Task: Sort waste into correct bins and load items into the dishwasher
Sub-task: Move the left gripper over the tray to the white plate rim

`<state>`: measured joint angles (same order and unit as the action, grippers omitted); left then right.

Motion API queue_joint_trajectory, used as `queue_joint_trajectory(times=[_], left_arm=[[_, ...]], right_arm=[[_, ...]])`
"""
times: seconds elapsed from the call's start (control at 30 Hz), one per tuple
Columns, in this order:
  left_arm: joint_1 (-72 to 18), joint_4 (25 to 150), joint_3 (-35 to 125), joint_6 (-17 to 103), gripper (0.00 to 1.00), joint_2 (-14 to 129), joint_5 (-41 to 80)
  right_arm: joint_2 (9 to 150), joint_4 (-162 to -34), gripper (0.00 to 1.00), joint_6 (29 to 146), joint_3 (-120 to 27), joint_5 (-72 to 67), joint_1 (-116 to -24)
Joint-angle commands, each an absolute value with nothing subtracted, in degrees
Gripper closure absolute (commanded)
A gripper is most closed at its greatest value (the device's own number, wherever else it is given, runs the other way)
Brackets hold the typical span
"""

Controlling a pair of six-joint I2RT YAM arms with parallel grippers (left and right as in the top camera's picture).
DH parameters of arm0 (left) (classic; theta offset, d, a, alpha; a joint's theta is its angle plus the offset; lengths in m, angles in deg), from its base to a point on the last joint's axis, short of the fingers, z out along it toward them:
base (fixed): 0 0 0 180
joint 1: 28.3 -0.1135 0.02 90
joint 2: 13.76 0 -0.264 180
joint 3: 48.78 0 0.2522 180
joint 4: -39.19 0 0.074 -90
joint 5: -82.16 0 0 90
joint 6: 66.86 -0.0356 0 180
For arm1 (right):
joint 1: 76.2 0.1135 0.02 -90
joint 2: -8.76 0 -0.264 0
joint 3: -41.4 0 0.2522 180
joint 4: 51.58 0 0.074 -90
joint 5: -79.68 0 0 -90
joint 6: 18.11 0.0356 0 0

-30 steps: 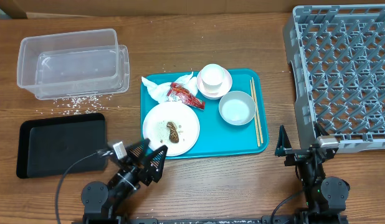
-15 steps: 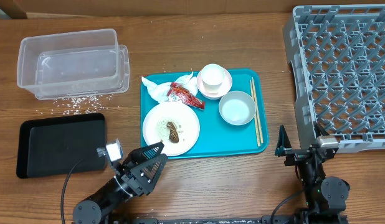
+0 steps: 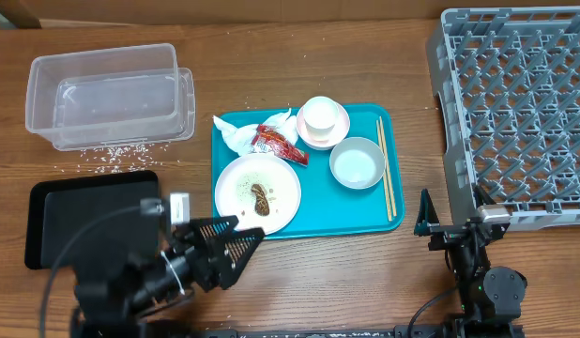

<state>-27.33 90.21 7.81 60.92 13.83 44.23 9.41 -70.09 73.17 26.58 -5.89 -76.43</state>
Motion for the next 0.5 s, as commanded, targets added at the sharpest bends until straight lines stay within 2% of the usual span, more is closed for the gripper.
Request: queue_joint_trajectory(times=[0.0, 0.23, 0.33, 0.47], left_arm=[[-25.16, 100.65, 19.27, 45.55, 0.00, 23.21, 37.00], [-11.96, 122.62, 37.21, 42.69, 0.00, 38.38, 11.54], [-4.25, 125.94, 41.39, 45.51, 0.00, 43.93, 8.67], [2.81, 123.52, 42.13, 48.20, 0.00, 48.85, 10.38]], right_arm=[[8.92, -69.85, 0.00, 73.24, 27.17, -6.42, -76.21], [8.92, -69.85, 0.00, 73.24, 27.17, -6.40, -76.21], [8.92, -69.85, 0.00, 73.24, 27.17, -6.42, -76.21], [8.92, -69.85, 0.00, 73.24, 27.17, -6.42, -76.21]])
